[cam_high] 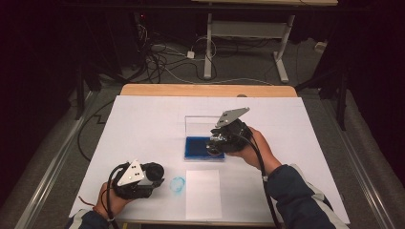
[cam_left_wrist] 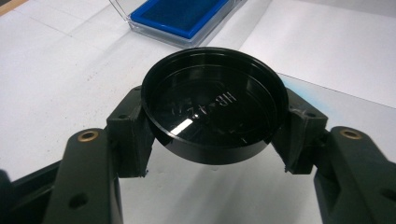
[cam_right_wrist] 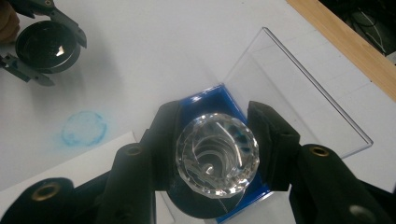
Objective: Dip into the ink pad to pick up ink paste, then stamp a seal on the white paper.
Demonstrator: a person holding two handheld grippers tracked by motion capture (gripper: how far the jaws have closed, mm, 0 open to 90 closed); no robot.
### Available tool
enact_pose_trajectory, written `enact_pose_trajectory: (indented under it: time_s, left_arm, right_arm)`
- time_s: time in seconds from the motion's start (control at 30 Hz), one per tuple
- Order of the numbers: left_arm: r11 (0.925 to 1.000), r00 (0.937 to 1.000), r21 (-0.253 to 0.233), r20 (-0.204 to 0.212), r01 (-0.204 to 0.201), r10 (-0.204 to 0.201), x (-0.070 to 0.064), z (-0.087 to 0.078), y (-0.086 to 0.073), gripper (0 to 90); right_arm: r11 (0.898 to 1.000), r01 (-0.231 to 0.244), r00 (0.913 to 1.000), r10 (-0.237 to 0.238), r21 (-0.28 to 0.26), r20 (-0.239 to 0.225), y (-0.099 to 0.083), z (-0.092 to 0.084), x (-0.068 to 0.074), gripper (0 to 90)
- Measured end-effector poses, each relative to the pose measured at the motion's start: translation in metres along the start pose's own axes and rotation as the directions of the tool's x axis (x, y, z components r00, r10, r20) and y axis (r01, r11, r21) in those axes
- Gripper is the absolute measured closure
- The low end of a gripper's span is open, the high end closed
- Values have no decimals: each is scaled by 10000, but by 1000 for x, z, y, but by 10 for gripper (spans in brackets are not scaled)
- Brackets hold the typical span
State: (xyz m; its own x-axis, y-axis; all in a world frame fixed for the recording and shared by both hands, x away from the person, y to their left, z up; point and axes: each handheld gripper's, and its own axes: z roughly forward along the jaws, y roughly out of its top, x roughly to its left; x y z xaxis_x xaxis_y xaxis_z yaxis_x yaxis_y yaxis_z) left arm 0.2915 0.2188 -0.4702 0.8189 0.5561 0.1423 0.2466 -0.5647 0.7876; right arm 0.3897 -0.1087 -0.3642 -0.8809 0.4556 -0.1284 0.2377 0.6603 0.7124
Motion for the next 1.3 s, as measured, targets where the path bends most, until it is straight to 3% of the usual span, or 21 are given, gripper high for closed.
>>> enact_pose_trajectory:
  time_s: [0.8,1.3]
  left_arm:
    - [9999,9998,86,192,-108,107,-3,6,3,365]
    - [9997,9943,-105,1050,-200,210,-12,32,25,364]
  right_arm:
    - [9991,153,9998,-157,-392,-98,-1,-15,9,562]
    - [9958,408,9982,-443,-817,-414,7,-26,23,562]
